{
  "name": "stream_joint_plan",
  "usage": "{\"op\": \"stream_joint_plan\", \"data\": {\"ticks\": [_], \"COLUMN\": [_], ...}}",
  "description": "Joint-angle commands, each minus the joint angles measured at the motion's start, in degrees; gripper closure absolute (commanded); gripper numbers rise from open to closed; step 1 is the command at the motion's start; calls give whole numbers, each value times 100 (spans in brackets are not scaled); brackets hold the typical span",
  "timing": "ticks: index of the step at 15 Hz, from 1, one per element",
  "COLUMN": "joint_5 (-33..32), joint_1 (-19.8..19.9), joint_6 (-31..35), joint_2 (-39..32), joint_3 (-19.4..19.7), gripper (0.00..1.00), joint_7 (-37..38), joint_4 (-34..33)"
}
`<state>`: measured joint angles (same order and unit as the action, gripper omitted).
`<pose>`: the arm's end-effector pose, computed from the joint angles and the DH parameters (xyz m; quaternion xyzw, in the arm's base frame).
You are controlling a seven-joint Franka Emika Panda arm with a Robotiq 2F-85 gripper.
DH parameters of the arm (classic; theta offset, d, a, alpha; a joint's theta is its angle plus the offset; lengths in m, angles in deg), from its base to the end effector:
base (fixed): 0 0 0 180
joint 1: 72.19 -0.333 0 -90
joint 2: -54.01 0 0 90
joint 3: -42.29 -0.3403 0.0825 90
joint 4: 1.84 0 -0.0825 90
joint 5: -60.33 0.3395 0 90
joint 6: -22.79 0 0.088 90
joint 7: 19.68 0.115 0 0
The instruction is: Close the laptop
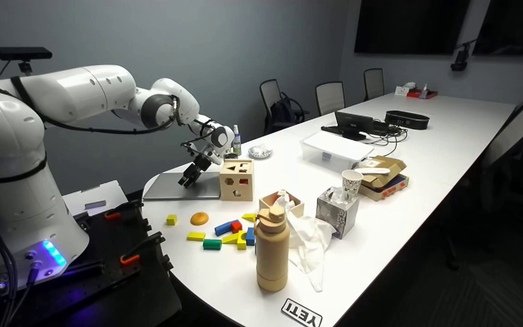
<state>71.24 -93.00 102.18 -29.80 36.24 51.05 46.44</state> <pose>0.5529 0.2829 -0.0118 0.8044 -0.3717 -0.4063 0.2229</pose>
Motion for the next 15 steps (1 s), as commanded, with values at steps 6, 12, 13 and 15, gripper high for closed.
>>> {"op": "stream_joint_plan", "data": {"ticks": [6,12,13,15], "joint_5": [-219,-862,-1010,-1336], "joint_1": [-118,-241,-248,-261], "joint_6": [1806,3143,3419,3914], "joint_2": [2021,3560,3832,4345], "joint_3": [372,561,557,553], "gripper": [0,0,0,0], "joint_7": [161,1,-35,-74], "joint_4": [2444,3690,3927,4374]}}
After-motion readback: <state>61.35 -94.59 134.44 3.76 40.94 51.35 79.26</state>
